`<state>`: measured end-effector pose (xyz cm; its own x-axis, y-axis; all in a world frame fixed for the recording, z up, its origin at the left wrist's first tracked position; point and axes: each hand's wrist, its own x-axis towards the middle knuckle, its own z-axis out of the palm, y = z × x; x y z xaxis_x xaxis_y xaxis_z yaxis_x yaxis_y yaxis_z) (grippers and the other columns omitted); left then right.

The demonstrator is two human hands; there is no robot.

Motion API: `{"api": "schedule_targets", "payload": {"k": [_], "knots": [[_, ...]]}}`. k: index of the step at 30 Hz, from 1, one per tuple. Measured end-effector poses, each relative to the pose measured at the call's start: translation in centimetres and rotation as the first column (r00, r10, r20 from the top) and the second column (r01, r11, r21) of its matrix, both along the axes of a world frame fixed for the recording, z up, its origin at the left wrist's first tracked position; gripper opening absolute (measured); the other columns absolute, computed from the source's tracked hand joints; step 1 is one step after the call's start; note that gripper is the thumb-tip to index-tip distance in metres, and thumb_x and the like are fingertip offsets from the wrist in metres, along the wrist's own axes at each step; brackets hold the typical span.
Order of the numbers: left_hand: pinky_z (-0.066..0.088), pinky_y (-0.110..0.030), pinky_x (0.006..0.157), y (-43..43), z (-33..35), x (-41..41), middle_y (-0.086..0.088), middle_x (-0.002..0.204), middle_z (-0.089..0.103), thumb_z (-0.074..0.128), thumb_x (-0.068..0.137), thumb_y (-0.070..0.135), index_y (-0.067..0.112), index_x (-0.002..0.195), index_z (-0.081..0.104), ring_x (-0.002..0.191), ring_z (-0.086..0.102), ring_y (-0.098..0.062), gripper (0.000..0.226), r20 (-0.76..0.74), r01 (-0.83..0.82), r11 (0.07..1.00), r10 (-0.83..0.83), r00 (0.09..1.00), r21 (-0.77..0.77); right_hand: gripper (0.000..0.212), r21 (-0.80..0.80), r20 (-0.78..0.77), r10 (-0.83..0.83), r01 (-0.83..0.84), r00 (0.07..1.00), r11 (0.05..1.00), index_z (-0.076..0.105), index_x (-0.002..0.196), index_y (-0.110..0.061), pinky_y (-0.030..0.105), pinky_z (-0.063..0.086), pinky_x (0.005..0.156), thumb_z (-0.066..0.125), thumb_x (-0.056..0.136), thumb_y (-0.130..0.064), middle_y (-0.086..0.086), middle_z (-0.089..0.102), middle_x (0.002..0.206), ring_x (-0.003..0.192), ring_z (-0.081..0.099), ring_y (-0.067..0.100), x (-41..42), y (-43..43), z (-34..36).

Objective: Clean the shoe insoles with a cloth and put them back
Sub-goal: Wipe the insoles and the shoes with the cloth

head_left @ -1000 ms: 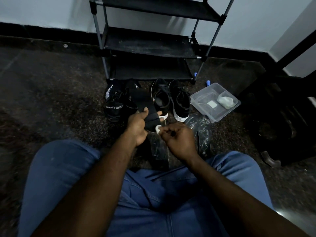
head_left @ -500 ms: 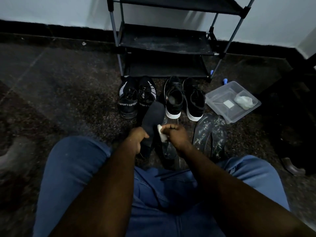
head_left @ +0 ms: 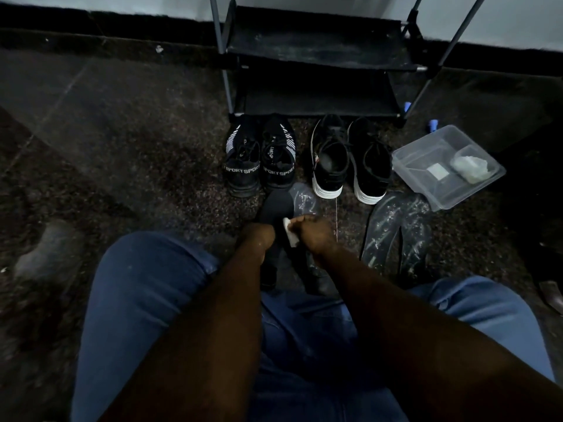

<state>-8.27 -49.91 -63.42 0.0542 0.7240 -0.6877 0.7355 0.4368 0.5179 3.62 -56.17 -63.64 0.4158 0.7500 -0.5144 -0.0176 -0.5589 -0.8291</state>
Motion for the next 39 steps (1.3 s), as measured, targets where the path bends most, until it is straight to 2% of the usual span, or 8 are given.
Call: {"api": "schedule_targets", "payload": {"k": [2, 6, 13, 18, 20, 25, 31, 39], "knots": [[0.047, -0.038, 0.103, 0.0, 0.2, -0.1, -0.020, 0.146, 0.055, 0.048, 0.104, 0.029, -0.001, 0.137, 0.059, 0.133, 0.055, -0.036, 0.045, -0.236, 0.110, 0.993, -0.095, 0.967, 0.052, 0.041, 0.006, 0.005, 0.007, -0.008, 1.000, 1.000, 0.071, 0.055, -0.027, 0.043, 0.056, 0.090, 0.072, 0.085, 0.000, -0.009, 0.070, 0.072, 0.081, 0.066, 0.016, -0.1, 0.1, -0.1], [0.047, -0.042, 0.103, -0.4, 0.8, -0.3, -0.018, 0.145, 0.056, 0.060, 0.098, 0.037, 0.003, 0.133, 0.063, 0.132, 0.055, -0.036, 0.048, -0.383, 0.173, 0.983, -0.136, 0.914, 0.064, 0.029, -0.023, -0.018, 0.032, -0.032, 0.999, 0.999, 0.068, 0.072, -0.027, 0.030, 0.054, 0.077, 0.067, 0.090, -0.005, -0.007, 0.066, 0.076, 0.072, 0.060, 0.009, 0.3, 0.2, 0.1], [0.045, -0.044, 0.106, -0.2, 0.2, -0.9, -0.018, 0.149, 0.051, 0.060, 0.098, 0.034, 0.003, 0.142, 0.054, 0.136, 0.051, -0.036, 0.054, -0.419, 0.133, 0.988, -0.090, 0.904, 0.075, 0.028, -0.003, -0.004, -0.072, 0.072, 0.997, 0.997, 0.071, 0.067, -0.024, 0.032, 0.054, 0.071, 0.072, 0.086, -0.004, -0.002, 0.070, 0.073, 0.072, 0.064, 0.014, 0.4, 0.2, -0.4], [0.041, -0.050, 0.104, -1.2, 1.1, -0.3, -0.019, 0.144, 0.043, 0.070, 0.085, 0.038, 0.012, 0.143, 0.035, 0.131, 0.044, -0.039, 0.073, -0.463, 0.152, 0.933, 0.017, 0.886, 0.326, 0.032, 0.029, -0.076, -0.142, 0.144, 0.987, 0.989, 0.074, 0.066, -0.023, 0.031, 0.053, 0.069, 0.070, 0.086, 0.001, -0.003, 0.072, 0.071, 0.068, 0.064, 0.012, 1.6, -0.3, -0.9], [0.046, -0.046, 0.098, -1.1, 1.3, 0.4, -0.018, 0.136, 0.052, 0.071, 0.084, 0.032, 0.014, 0.134, 0.044, 0.125, 0.050, -0.038, 0.059, -0.391, 0.226, 0.876, -0.047, 0.919, 0.427, 0.030, 0.040, -0.097, -0.166, 0.170, 0.981, 0.985, 0.075, 0.069, -0.022, 0.026, 0.051, 0.066, 0.069, 0.086, 0.002, -0.004, 0.073, 0.071, 0.067, 0.063, 0.010, 2.1, -0.5, -0.8], [0.053, -0.036, 0.090, -0.6, 0.7, 2.0, -0.015, 0.117, 0.070, 0.068, 0.089, 0.028, 0.020, 0.113, 0.068, 0.110, 0.066, -0.037, 0.025, -0.169, 0.221, 0.889, -0.165, 0.972, 0.401, 0.027, 0.085, -0.166, -0.209, 0.225, 0.964, 0.971, 0.072, 0.074, -0.014, 0.022, 0.051, 0.056, 0.063, 0.090, 0.006, 0.000, 0.070, 0.069, 0.063, 0.061, 0.010, 3.4, -1.2, -0.2], [0.056, -0.038, 0.083, -0.1, 0.3, 4.5, -0.018, 0.112, 0.073, 0.069, 0.089, 0.031, 0.008, 0.106, 0.075, 0.103, 0.068, -0.039, 0.030, -0.139, 0.205, 0.909, -0.165, 0.977, 0.362, 0.017, 0.145, -0.067, -0.168, 0.176, 0.984, 0.974, 0.066, 0.081, -0.012, 0.030, 0.049, 0.074, 0.069, 0.084, 0.004, 0.006, 0.066, 0.077, 0.074, 0.060, 0.018, 6.2, -2.0, -0.1], [0.054, -0.043, 0.091, 1.0, -0.4, 7.2, -0.020, 0.126, 0.066, 0.073, 0.090, 0.022, 0.004, 0.117, 0.071, 0.118, 0.064, -0.038, 0.033, -0.189, 0.028, 0.951, 0.032, 0.982, 0.308, 0.027, 0.121, 0.090, -0.044, 0.032, 0.995, 0.992, 0.067, 0.081, -0.012, 0.016, 0.050, 0.062, 0.058, 0.093, 0.009, 0.001, 0.066, 0.076, 0.058, 0.059, -0.004, 7.6, -2.5, -0.1]]}}
